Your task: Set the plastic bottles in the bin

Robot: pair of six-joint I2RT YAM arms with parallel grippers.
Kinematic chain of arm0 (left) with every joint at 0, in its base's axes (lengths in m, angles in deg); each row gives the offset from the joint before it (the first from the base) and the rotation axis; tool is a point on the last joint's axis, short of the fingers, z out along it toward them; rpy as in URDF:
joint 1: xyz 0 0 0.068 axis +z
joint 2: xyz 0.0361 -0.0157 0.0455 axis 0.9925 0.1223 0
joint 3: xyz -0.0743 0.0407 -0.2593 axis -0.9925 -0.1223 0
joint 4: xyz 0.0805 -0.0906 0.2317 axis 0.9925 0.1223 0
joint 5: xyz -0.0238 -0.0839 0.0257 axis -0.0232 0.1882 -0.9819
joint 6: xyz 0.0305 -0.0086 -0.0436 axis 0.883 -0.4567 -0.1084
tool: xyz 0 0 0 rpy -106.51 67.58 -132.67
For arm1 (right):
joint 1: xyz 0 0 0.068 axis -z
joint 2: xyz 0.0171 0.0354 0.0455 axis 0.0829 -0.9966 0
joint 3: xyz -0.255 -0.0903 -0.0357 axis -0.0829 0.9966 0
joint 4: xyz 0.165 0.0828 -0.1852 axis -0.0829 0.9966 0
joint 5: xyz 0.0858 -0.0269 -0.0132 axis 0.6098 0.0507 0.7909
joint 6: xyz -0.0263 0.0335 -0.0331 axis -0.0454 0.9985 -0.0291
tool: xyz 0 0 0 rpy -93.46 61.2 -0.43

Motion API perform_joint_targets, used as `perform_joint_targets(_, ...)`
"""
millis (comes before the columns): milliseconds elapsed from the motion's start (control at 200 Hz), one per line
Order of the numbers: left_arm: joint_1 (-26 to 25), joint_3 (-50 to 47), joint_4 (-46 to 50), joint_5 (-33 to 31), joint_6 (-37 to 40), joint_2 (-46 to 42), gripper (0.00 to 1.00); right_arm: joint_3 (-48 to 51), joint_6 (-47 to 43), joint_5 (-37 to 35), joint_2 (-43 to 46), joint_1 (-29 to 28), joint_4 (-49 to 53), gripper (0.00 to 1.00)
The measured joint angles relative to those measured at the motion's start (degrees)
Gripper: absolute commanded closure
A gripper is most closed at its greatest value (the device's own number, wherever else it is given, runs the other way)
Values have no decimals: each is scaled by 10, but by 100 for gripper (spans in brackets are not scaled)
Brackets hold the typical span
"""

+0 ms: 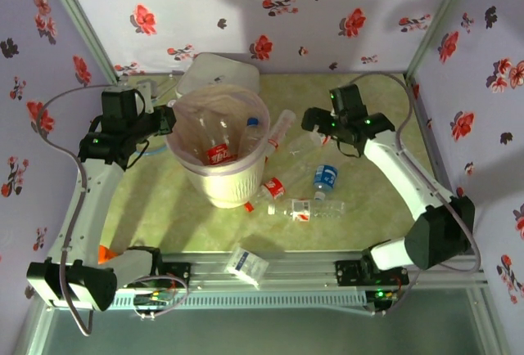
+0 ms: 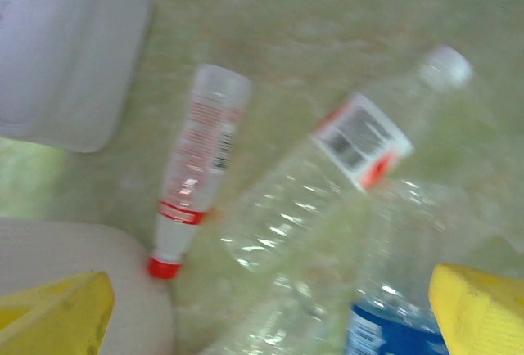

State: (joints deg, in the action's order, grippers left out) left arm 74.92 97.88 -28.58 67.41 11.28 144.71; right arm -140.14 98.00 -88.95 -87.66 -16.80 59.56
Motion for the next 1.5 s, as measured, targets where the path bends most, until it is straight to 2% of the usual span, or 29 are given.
perform_joint_targets(180, 0, -11, -15, 1, -2, -6, 97, 82, 17, -12, 14, 52, 6, 1)
perform_joint_targets(340, 0, -14, -20, 2, -5, -8, 97, 109, 26, -3, -22, 99, -1, 4)
perform_joint_targets(815, 0, -14, -21, 2, -5, -8, 97, 108, 28, 54, -171, 119, -79, 15)
perform_joint_targets(930, 0, -14, -21, 2, -5, -7, 97, 108, 27, 67, -187, 128, -93, 22)
perform_joint_targets(1090, 0, -14, -23, 2, -7, -6, 97, 108, 29, 78, -189, 137, -96, 34)
perform_joint_targets(1285, 0, -14, -23, 2, -7, -6, 97, 108, 19, 81, -175, 156, -92, 39)
perform_joint_targets(1500, 0, -14, -23, 2, -9, -6, 97, 107, -3, 73, -103, 167, -60, 43)
